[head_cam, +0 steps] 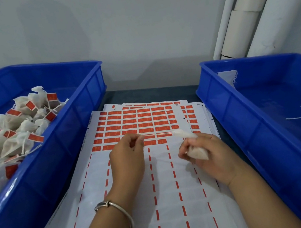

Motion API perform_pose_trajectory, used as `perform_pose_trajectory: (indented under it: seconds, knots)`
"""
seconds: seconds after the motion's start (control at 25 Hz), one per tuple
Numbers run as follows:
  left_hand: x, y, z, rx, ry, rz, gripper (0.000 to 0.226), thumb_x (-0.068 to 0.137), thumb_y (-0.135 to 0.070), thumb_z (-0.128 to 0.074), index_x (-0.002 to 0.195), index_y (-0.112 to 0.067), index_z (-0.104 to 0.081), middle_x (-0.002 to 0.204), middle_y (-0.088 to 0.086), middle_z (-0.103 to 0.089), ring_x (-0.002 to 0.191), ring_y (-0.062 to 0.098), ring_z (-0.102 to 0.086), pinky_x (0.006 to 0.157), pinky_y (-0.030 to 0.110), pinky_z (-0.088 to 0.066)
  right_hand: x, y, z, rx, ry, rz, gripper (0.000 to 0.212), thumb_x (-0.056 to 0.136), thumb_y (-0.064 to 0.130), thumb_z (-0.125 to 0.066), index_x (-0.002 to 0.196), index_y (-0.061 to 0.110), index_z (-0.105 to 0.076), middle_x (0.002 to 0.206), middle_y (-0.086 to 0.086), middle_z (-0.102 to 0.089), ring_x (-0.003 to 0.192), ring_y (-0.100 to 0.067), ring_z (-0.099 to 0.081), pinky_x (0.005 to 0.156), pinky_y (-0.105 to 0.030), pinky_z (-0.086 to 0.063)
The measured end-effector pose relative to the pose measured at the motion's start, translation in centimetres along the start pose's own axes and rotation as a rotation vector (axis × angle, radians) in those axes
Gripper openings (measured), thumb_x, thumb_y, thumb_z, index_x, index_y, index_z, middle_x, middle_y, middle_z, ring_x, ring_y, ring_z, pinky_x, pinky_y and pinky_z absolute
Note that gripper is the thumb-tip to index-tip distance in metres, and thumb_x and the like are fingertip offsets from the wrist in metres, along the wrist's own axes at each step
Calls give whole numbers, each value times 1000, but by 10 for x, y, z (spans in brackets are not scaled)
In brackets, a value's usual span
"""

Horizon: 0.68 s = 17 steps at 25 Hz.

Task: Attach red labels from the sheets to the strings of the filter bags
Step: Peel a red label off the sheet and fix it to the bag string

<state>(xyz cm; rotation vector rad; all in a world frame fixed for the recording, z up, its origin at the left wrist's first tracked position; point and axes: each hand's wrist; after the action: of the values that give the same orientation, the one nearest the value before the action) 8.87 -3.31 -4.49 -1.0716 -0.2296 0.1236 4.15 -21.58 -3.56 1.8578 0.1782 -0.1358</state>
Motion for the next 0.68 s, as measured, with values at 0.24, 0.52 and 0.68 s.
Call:
perform_pose_trajectory:
  seconds: [0.24, 0.52, 0.68]
  knots:
    - [-11, -2, -5, 202, 309, -198, 13, 84, -36, -65, 93, -29, -71, 71, -28, -52, 66, -1, -54, 52, 3, -35, 7, -1, 1, 367, -192, 77, 12, 72, 23, -69, 80, 20, -78, 93, -4, -74, 72, -14, -71, 65, -29, -56]
    - [-23, -12, -5, 122, 541, -371, 22, 87, -25, -62, 74, -41, -53, 78, -28, -52, 77, -3, -54, 64, -4, -38, 6, -17, -8, -449, -288, 188, 19, 88, 26, -66, 90, 42, -73, 97, 34, -65, 96, -4, -61, 75, -20, -53]
    - [-25, -13, -4, 84, 418, -493, 28, 88, -29, -61, 74, -48, -46, 92, -36, -42, 94, -14, -43, 73, -3, -34, 4, -19, -13, -747, -160, 220, 9, 89, 28, -63, 81, 32, -65, 88, 18, -68, 84, -4, -63, 63, -11, -51]
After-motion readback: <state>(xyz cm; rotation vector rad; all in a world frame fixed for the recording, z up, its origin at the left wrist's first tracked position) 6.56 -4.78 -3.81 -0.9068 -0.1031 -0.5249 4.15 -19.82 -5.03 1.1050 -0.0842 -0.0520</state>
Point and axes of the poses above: each hand's wrist, its own x-axis towards the middle knuckle, its own z-axis out of the back of the hand, y = z × x
